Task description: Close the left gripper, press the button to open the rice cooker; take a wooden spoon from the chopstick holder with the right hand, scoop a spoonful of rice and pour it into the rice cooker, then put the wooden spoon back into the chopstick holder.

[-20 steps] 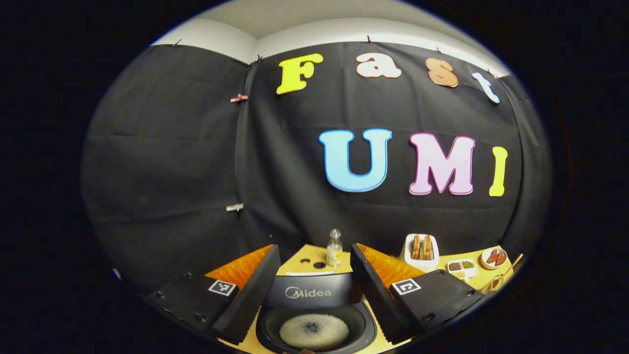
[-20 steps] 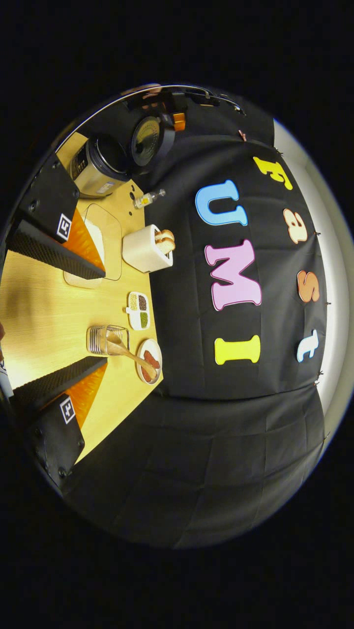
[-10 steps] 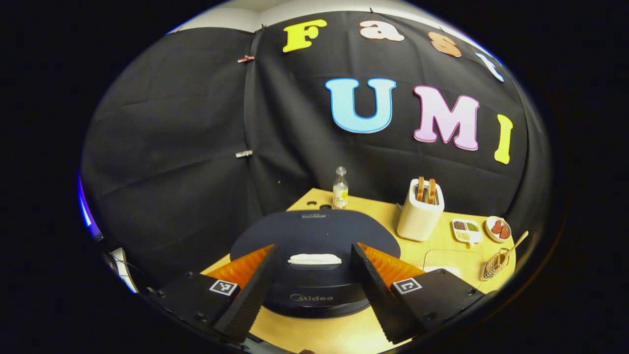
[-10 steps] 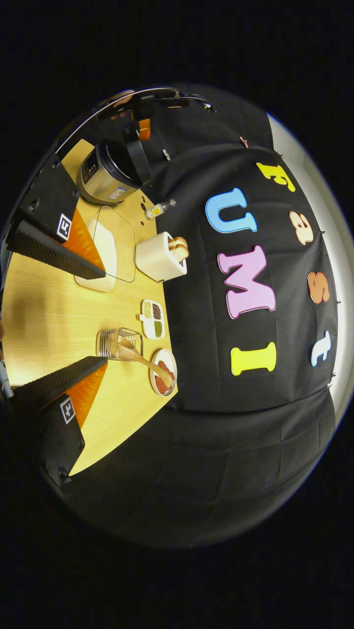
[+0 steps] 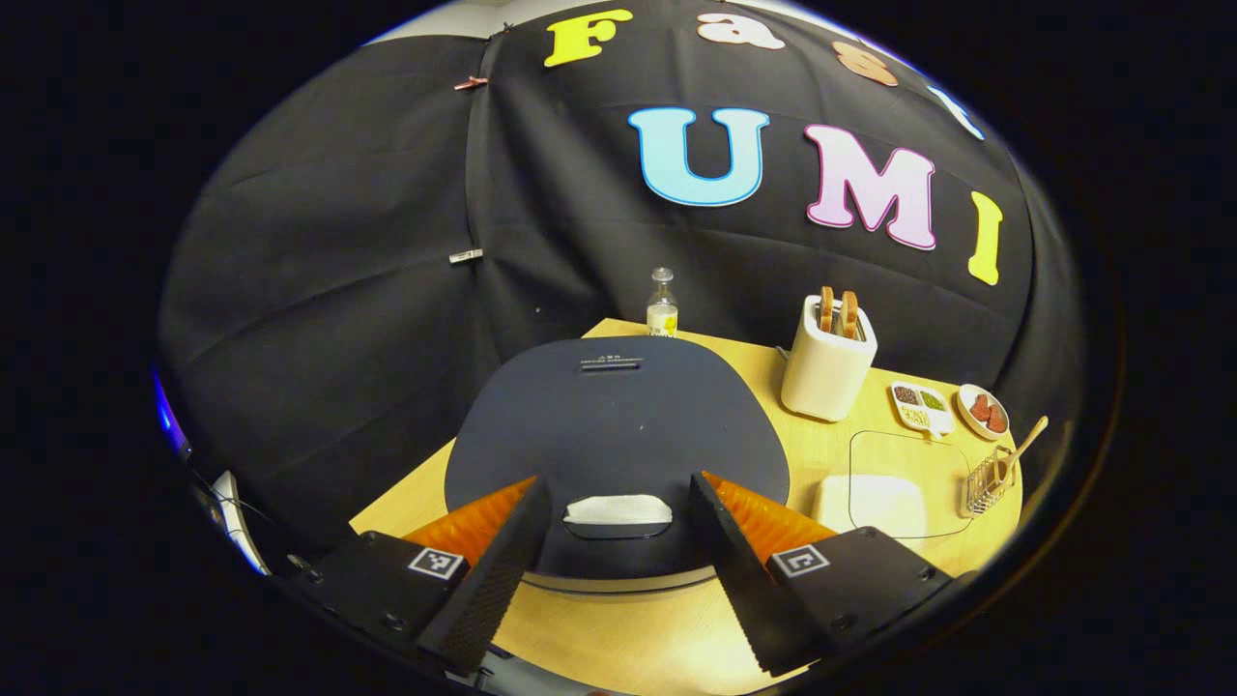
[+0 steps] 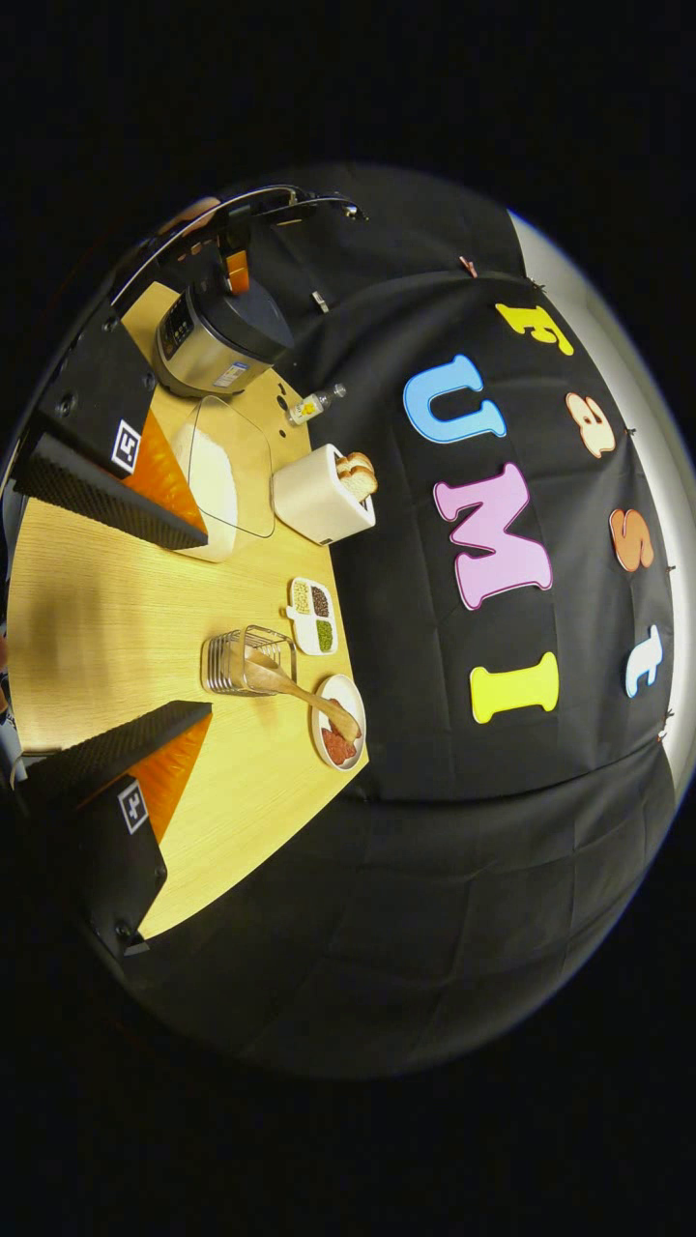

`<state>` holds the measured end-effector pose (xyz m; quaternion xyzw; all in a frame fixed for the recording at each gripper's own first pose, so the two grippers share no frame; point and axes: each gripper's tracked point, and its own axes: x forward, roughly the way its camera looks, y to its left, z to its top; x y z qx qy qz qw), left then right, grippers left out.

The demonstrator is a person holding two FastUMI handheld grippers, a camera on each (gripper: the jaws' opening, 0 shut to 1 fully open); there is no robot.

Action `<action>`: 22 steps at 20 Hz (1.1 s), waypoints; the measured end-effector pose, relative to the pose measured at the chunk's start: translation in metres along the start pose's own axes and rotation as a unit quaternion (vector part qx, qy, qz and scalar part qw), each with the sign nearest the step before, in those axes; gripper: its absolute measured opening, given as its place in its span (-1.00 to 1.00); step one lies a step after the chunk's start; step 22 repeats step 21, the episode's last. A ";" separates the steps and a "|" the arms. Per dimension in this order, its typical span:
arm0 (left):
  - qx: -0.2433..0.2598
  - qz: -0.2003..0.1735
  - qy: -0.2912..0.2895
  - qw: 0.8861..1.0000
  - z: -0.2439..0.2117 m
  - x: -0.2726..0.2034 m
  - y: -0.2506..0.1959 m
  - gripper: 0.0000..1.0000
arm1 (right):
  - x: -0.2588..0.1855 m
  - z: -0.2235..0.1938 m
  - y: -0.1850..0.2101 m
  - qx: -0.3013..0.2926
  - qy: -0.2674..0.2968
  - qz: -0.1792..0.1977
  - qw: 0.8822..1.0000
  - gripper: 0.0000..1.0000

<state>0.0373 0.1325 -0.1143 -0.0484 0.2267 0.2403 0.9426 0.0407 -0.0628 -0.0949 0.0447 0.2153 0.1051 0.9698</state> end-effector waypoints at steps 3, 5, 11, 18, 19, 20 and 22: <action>0.007 -0.009 0.007 1.000 -0.004 0.002 -0.001 1.00 | 0.000 -0.002 -0.004 -0.003 0.001 -0.004 1.000 0.97; 0.008 -0.019 -0.002 1.000 -0.001 0.002 -0.002 1.00 | 0.001 0.000 -0.005 -0.008 -0.005 -0.009 1.000 0.97; 0.028 -0.036 -0.084 0.995 0.028 -0.034 -0.011 0.92 | -0.006 0.021 -0.002 -0.010 -0.034 -0.039 0.999 0.97; 0.030 -0.099 -0.201 0.974 0.079 -0.110 -0.053 0.92 | -0.050 0.068 0.033 -0.071 -0.113 -0.038 0.990 0.97; 0.026 -0.106 -0.207 0.972 0.079 -0.119 -0.057 0.87 | -0.055 0.081 0.039 -0.070 -0.128 -0.042 0.988 0.97; 0.027 -0.115 -0.213 0.970 0.079 -0.127 -0.061 0.90 | -0.060 0.093 0.050 -0.063 -0.146 -0.040 0.986 0.97; 0.031 -0.125 -0.218 0.967 0.078 -0.133 -0.066 0.90 | -0.067 0.103 0.064 -0.055 -0.166 -0.029 0.984 0.97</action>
